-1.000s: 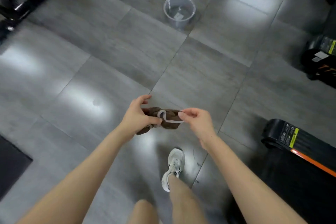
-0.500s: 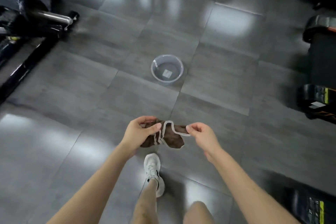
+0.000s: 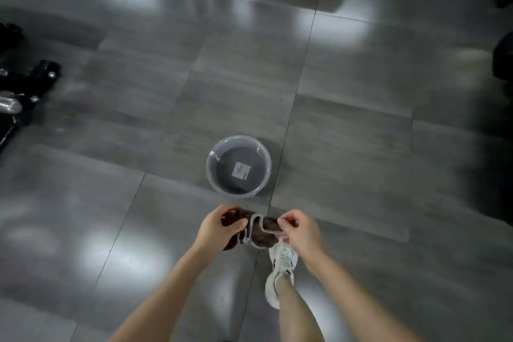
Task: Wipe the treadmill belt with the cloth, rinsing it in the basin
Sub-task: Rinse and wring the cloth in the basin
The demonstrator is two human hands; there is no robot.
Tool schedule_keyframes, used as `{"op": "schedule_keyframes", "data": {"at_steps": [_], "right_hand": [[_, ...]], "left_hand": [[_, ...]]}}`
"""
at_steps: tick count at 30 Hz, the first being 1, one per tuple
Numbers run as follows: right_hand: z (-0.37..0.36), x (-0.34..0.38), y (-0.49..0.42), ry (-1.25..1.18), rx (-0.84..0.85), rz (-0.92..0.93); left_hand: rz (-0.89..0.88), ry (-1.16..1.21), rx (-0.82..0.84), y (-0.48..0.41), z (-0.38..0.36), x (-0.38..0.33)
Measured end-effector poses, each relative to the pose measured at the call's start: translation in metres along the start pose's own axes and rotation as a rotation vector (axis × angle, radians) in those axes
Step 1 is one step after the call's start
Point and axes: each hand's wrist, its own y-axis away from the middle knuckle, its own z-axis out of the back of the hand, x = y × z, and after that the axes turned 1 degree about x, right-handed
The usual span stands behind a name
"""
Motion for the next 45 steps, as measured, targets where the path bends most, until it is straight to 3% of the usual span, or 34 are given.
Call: {"op": "schedule_keyframes", "data": {"at_steps": [5, 9, 13, 15, 18, 23, 27, 30, 35, 40, 45], "right_hand": [[-0.033, -0.004, -0.144, 0.066, 0.053, -0.002], [-0.063, -0.015, -0.242, 0.072, 0.017, 0.061], [-0.095, -0.038, -0.326, 0.361, -0.039, 0.259], [-0.105, -0.05, -0.363, 0.489, 0.027, 0.337], [-0.116, -0.064, -0.406, 0.792, 0.193, 0.392], [-0.147, -0.078, -0.451, 0.878, 0.179, 0.6], [-0.174, -0.094, -0.483, 1.227, 0.342, 0.64], [-0.183, -0.102, -0.501, 1.396, 0.32, 0.737], [-0.183, -0.107, -0.503, 1.15, 0.291, 0.596], [-0.173, -0.101, -0.473, 0.853, 0.152, 0.691], [-0.165, -0.104, -0.46, 1.096, 0.007, 0.827]], "left_hand": [[-0.036, -0.168, 0.016, -0.15, -0.005, 0.037], [-0.188, -0.384, 0.035, -0.25, -0.008, 0.074], [-0.444, -0.661, -0.016, -0.331, -0.015, 0.128], [-0.583, -0.846, -0.027, -0.365, -0.019, 0.163], [-0.604, -0.97, -0.022, -0.394, -0.021, 0.191], [-0.588, -0.807, -0.201, -0.43, -0.028, 0.204], [-0.511, -0.564, -0.333, -0.451, -0.03, 0.203], [-0.5, -0.485, -0.364, -0.46, -0.029, 0.201], [-0.449, -0.422, -0.346, -0.453, -0.031, 0.198], [-0.431, -0.384, -0.344, -0.443, -0.033, 0.196], [-0.414, -0.28, -0.39, -0.434, -0.026, 0.2]]}}
